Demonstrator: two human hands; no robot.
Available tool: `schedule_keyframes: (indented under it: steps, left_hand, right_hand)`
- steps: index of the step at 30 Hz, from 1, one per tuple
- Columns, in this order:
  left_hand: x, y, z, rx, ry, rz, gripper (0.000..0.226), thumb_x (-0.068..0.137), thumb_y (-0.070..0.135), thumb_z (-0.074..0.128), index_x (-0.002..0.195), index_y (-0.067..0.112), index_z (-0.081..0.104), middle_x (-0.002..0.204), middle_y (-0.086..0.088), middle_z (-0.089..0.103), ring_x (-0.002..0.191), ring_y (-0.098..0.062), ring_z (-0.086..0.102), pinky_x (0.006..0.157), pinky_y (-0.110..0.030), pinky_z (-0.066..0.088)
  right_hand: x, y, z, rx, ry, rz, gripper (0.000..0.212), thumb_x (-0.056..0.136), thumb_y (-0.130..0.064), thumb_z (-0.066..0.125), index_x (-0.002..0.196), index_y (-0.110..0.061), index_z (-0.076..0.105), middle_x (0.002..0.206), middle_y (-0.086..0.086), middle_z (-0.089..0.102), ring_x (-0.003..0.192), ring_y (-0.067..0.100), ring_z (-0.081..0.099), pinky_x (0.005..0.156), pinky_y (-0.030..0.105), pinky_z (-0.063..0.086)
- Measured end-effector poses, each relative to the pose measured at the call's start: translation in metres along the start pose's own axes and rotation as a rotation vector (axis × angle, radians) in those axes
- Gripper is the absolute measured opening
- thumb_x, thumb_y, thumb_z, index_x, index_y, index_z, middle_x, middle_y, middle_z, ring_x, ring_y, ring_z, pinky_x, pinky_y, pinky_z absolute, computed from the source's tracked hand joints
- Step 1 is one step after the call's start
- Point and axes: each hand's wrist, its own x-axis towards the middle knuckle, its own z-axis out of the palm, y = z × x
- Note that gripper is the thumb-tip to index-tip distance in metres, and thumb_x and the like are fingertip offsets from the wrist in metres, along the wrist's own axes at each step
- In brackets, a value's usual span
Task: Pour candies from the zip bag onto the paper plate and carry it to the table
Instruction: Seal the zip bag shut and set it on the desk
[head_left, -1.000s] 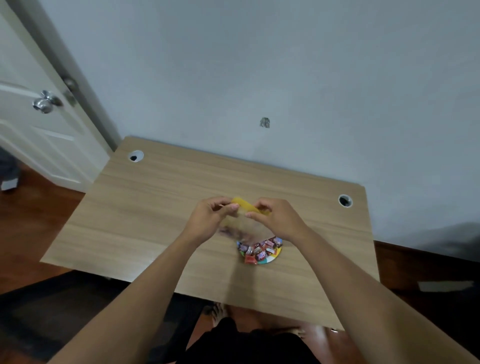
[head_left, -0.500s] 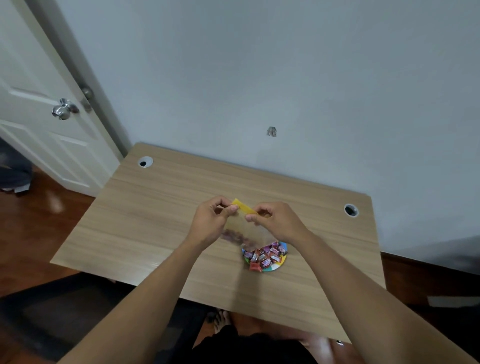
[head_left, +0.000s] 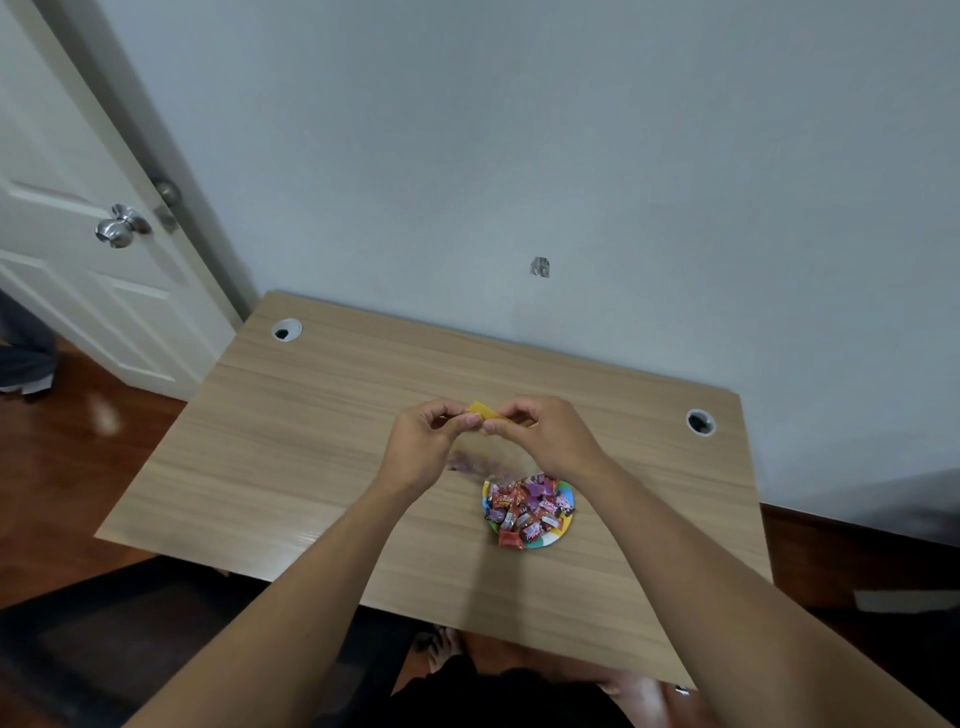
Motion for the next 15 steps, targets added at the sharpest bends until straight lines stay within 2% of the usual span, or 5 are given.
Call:
schedule_keyframes:
  steps: [2,6,10,13,15]
  left_hand:
    - [0.0008,-0.0005,-0.0003,0.011,0.019,0.002,0.005,0.09,0.008,0.083,0.087,0.01,0.085,0.093,-0.018,0.084,0.085,-0.012,0.072,0.084,-0.032,0.055]
    - [0.0031,-0.0032,-0.0029,0.026,0.015,-0.003,0.007,0.089,0.012,0.084,0.088,0.006,0.086,0.09,-0.016,0.084,0.086,-0.015,0.074,0.088,-0.038,0.058]
    - [0.0051,-0.0047,-0.0029,0.033,0.011,-0.023,0.009,0.089,0.012,0.085,0.09,0.003,0.086,0.091,-0.017,0.085,0.088,-0.018,0.075,0.095,-0.048,0.059]
    - [0.0046,-0.0044,-0.002,0.06,0.019,-0.026,0.009,0.091,0.011,0.083,0.089,0.003,0.085,0.09,-0.014,0.085,0.09,-0.025,0.079,0.094,-0.045,0.059]
    - [0.0025,-0.0031,0.0007,0.099,0.035,-0.013,0.009,0.094,0.011,0.08,0.087,0.007,0.085,0.087,-0.01,0.085,0.091,-0.031,0.078,0.088,-0.04,0.058]
  right_hand:
    - [0.0003,-0.0013,-0.0011,-0.012,-0.005,0.005,0.015,0.09,-0.043,0.083,0.096,-0.029,0.087,0.08,-0.018,0.079,0.073,-0.004,0.066,0.07,0.02,0.047]
    - [0.0015,-0.0015,-0.0017,-0.013,-0.009,0.0,0.015,0.089,-0.043,0.083,0.095,-0.029,0.087,0.084,-0.009,0.082,0.082,0.008,0.074,0.077,0.03,0.054]
    - [0.0033,-0.0005,-0.0005,-0.014,-0.005,-0.005,0.014,0.089,-0.041,0.084,0.094,-0.028,0.088,0.083,-0.01,0.082,0.075,0.003,0.07,0.073,0.025,0.051]
    - [0.0041,-0.0013,0.0009,-0.029,-0.014,0.004,0.014,0.091,-0.041,0.083,0.095,-0.028,0.087,0.075,-0.022,0.077,0.068,-0.006,0.063,0.067,0.016,0.045]
    - [0.004,-0.0031,0.0027,-0.047,-0.019,0.008,0.016,0.091,-0.041,0.083,0.096,-0.027,0.086,0.075,-0.023,0.076,0.067,-0.006,0.062,0.066,0.016,0.044]
